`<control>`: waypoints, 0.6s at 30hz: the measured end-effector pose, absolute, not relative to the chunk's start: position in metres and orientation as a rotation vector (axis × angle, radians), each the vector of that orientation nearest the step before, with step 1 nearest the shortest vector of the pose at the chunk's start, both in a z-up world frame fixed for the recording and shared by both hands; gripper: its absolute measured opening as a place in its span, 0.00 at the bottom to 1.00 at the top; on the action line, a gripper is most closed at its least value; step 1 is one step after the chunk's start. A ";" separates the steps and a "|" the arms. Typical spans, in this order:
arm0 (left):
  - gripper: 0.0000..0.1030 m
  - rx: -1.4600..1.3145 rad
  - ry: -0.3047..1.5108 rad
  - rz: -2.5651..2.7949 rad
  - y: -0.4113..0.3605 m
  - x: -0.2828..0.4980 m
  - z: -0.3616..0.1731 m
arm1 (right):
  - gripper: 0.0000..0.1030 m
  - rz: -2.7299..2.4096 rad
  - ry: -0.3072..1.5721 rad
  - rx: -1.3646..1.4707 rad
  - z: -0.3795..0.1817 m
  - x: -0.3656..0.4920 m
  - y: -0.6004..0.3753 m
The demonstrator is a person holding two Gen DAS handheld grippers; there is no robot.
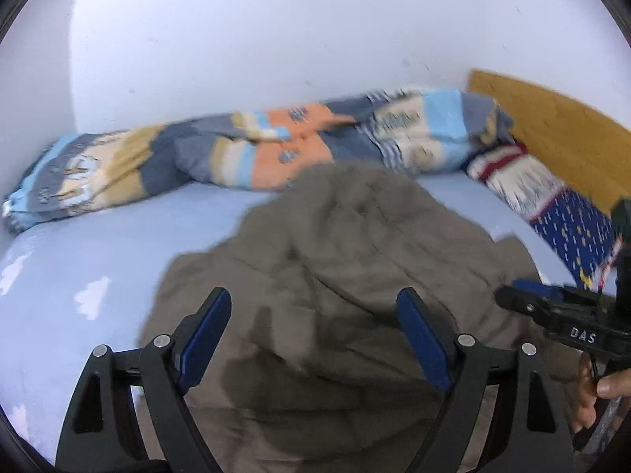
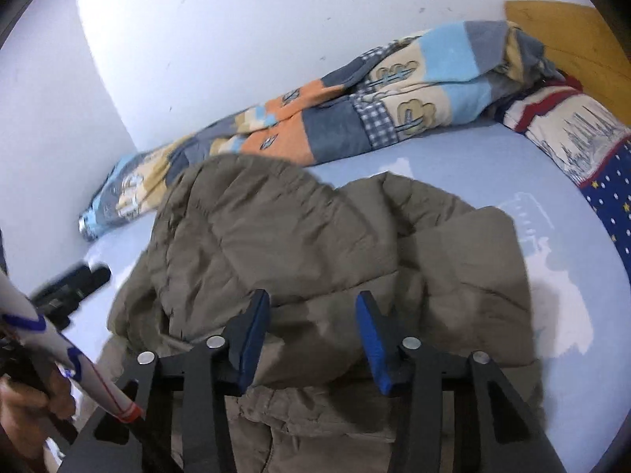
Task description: Fold large clothes
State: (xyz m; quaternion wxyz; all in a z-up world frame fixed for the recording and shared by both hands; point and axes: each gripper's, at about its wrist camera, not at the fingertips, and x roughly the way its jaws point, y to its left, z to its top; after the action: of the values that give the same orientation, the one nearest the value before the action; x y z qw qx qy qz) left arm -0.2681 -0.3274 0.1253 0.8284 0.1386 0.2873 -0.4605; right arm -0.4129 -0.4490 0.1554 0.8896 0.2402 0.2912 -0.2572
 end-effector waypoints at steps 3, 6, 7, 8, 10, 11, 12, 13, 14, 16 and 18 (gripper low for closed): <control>0.83 0.352 0.704 -0.960 -0.341 -0.264 0.096 | 0.48 -0.521 0.655 0.502 0.144 -0.407 -0.446; 0.83 0.420 0.764 -0.929 -0.349 -0.261 0.073 | 0.48 -0.517 0.746 0.464 0.130 -0.398 -0.442; 0.83 0.425 0.765 -0.924 -0.349 -0.262 0.071 | 0.48 -0.518 0.750 0.459 0.128 -0.398 -0.442; 0.83 0.433 0.766 -0.915 -0.351 -0.263 0.070 | 0.48 -0.518 0.759 0.462 0.125 -0.397 -0.441; 0.83 0.460 0.754 -0.900 -0.353 -0.266 0.068 | 0.48 -0.521 0.782 0.463 0.119 -0.395 -0.442; 0.83 0.464 0.749 -0.900 -0.352 -0.268 0.067 | 0.48 -0.523 0.789 0.452 0.117 -0.394 -0.442; 0.83 0.467 0.744 -0.901 -0.352 -0.269 0.066 | 0.48 -0.523 0.795 0.444 0.114 -0.393 -0.441; 0.83 0.469 0.742 -0.901 -0.353 -0.269 0.066 | 0.48 -0.523 0.801 0.440 0.112 -0.394 -0.440; 0.83 0.469 0.742 -0.900 -0.353 -0.270 0.067 | 0.48 -0.524 0.801 0.442 0.112 -0.394 -0.440; 0.83 0.462 0.733 -0.901 -0.350 -0.272 0.071 | 0.48 -0.526 0.804 0.451 0.112 -0.395 -0.441; 0.83 0.451 0.715 -0.907 -0.347 -0.274 0.079 | 0.48 -0.526 0.797 0.451 0.117 -0.397 -0.439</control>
State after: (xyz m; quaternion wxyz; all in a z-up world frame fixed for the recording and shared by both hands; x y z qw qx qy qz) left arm -0.2740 -0.3475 0.0795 0.8137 0.2115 0.3351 -0.4252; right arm -0.3966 -0.4395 0.1173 0.8638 0.2153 0.3803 -0.2508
